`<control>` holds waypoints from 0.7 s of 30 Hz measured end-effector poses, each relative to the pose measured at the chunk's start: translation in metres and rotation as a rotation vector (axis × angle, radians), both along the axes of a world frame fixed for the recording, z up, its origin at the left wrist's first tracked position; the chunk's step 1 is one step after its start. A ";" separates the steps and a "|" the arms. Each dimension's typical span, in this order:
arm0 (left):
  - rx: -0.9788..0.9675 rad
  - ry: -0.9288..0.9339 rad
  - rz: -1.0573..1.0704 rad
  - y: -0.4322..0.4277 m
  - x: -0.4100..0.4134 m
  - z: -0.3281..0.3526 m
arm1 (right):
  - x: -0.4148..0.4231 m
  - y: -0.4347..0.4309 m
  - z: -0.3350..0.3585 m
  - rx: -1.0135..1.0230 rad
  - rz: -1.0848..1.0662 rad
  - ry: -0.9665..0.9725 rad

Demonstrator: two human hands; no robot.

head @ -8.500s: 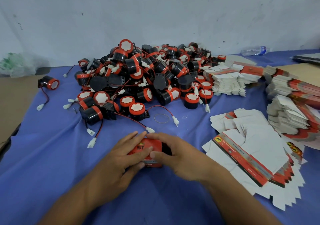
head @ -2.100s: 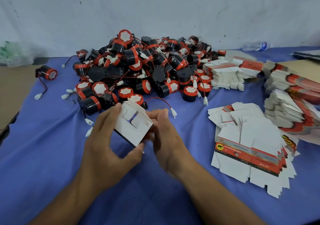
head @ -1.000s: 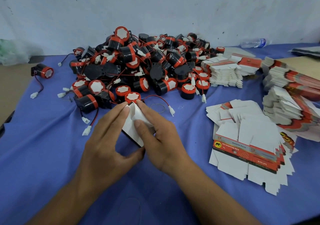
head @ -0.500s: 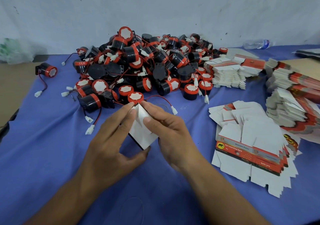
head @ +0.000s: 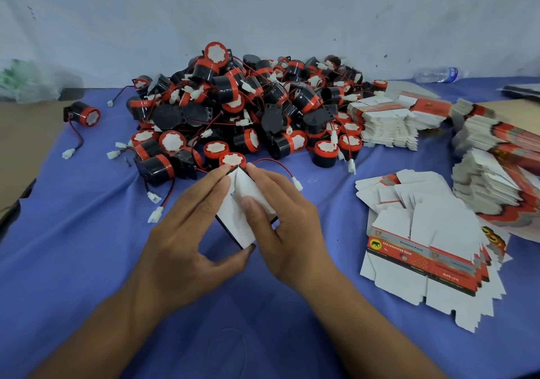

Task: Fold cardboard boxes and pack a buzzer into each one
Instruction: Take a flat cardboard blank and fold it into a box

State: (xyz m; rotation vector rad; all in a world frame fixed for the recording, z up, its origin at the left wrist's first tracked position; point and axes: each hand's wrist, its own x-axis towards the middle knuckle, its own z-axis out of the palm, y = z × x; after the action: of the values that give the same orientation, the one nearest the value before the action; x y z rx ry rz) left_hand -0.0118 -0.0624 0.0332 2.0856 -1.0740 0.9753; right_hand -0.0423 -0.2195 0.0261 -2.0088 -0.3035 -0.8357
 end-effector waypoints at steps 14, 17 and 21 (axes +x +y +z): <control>0.006 0.104 -0.014 0.000 -0.003 -0.001 | -0.002 0.000 0.002 -0.145 -0.092 0.112; 0.008 0.091 -0.002 0.001 -0.004 -0.002 | -0.003 0.004 0.003 -0.016 -0.050 0.181; -0.004 0.085 0.030 0.000 -0.002 -0.001 | -0.001 0.004 0.003 0.081 0.098 0.319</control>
State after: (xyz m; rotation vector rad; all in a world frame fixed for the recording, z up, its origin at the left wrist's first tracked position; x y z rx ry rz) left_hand -0.0139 -0.0620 0.0321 2.1264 -0.9997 0.8939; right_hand -0.0429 -0.2156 0.0288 -1.9965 -0.1803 -0.4492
